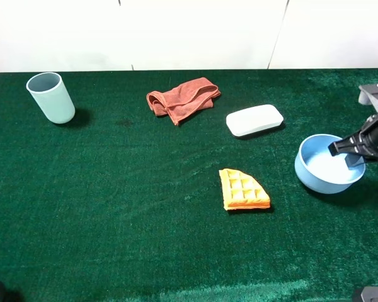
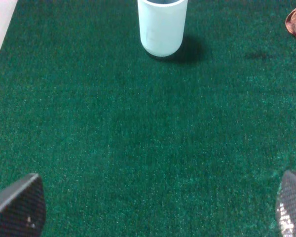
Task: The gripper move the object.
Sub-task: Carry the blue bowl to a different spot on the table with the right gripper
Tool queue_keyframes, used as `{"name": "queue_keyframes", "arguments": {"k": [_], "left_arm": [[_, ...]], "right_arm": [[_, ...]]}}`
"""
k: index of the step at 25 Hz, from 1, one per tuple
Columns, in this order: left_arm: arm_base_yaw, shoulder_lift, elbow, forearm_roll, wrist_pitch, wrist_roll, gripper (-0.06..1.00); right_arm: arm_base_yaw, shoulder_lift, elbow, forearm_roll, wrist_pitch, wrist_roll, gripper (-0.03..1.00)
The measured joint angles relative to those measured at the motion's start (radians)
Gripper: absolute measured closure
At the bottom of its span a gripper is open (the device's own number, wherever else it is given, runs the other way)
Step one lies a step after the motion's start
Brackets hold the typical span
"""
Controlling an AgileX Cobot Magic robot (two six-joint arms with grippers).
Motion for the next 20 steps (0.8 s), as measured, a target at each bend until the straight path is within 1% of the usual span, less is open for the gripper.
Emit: {"name": "queue_keyframes", "arguments": {"k": [2,6,16,17,18,19,20], "left_arm": [[0.0,0.0,0.0,0.0,0.0,0.0,0.02],[0.0,0.0,0.0,0.0,0.0,0.0,0.02],[0.0,0.0,0.0,0.0,0.0,0.0,0.02],[0.0,0.0,0.0,0.0,0.0,0.0,0.02],[0.0,0.0,0.0,0.0,0.0,0.0,0.02],[0.0,0.0,0.0,0.0,0.0,0.0,0.02],[0.0,0.0,0.0,0.0,0.0,0.0,0.02]], "right_arm": [[0.0,0.0,0.018,0.0,-0.027,0.0,0.99],[0.0,0.0,0.028,-0.001,-0.044,0.0,0.99],[0.0,0.0,0.031,-0.001,-0.046,0.0,0.99],[0.0,0.0,0.031,-0.001,-0.046,0.0,0.98],[0.0,0.0,0.031,-0.001,-0.046,0.0,0.94],[0.0,0.0,0.031,-0.001,-0.047,0.0,0.89],[0.0,0.0,0.031,-0.001,-0.048,0.0,0.81]]}}
